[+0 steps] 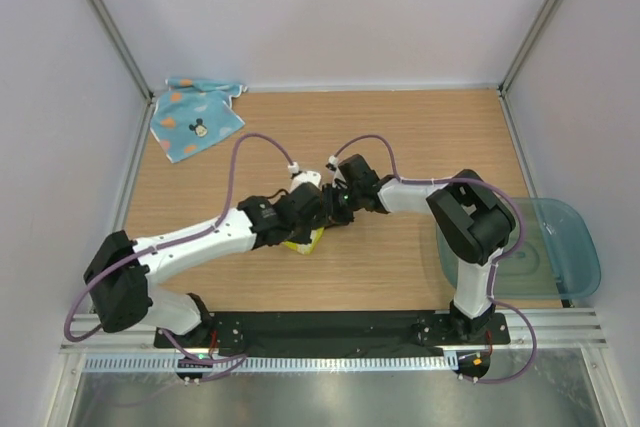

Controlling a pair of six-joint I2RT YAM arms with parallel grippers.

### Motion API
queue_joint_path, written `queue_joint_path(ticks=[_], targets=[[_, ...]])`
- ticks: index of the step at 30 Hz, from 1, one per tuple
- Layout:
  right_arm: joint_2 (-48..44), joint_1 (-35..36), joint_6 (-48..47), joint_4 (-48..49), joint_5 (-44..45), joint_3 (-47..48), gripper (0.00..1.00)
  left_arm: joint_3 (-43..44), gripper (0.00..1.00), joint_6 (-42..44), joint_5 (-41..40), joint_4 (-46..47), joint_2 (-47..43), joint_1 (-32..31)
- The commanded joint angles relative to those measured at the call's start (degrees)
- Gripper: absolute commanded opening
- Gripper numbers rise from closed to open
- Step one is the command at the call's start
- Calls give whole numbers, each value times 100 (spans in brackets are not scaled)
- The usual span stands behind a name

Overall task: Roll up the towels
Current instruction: Roll the towel

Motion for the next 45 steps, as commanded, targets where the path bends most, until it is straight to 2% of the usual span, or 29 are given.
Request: queue_joint_path(ticks=[1, 3, 9, 19, 22, 23, 25, 26, 29, 34, 37, 38, 39, 43, 45], targets=[[-141, -23, -246, -655, 353, 41, 27, 286, 28, 505, -1560, -162, 303, -688], [-150, -14, -254, -681, 344, 41, 27, 365, 32, 724, -1598, -56, 496, -1058], [-247, -14, -272, -751, 353, 32, 27, 497, 41, 1094, -1574, 260, 1183, -1533], [-256, -23, -316, -752, 300, -38, 26, 523, 45, 1332, -1870, 498, 2132, -1666], [-256, -23, -316, -743, 283, -38, 26, 559, 49, 1385, -2002, 498, 2378, -1675], [-238, -23, -325, -743, 265, -21, 26, 533, 55, 1394, -2046, 515, 2413, -1675], [-221, -32, -351, -787, 248, -3, 26, 515, 57, 1403, -2143, 515, 2510, -1675], [-212, -23, -369, -787, 248, 23, 26, 506, 62, 1394, -2248, 507, 2528, -1675], [-185, -14, -378, -822, 256, 50, 26, 418, 65, 1333, -2310, 480, 2607, -1675], [-98, -23, -404, -831, 204, 93, 26, 173, 56, 1297, -2065, 691, 2677, -1614], [-45, -14, -430, -892, 169, 146, 26, 137, 47, 1306, -1933, 744, 2739, -1508], [-36, -14, -456, -910, 151, 181, 26, 111, 40, 1289, -1880, 744, 2748, -1456], [-36, -32, -483, -962, 142, 199, 26, 102, 38, 1297, -1784, 770, 2739, -1411], [-9, -84, -606, -1147, 168, 269, 27, -3, 33, 1332, -1302, 928, 2581, -1297], [-36, -146, -676, -1208, 230, 243, 29, -126, 26, 1341, -1116, 1007, 2432, -1227]])
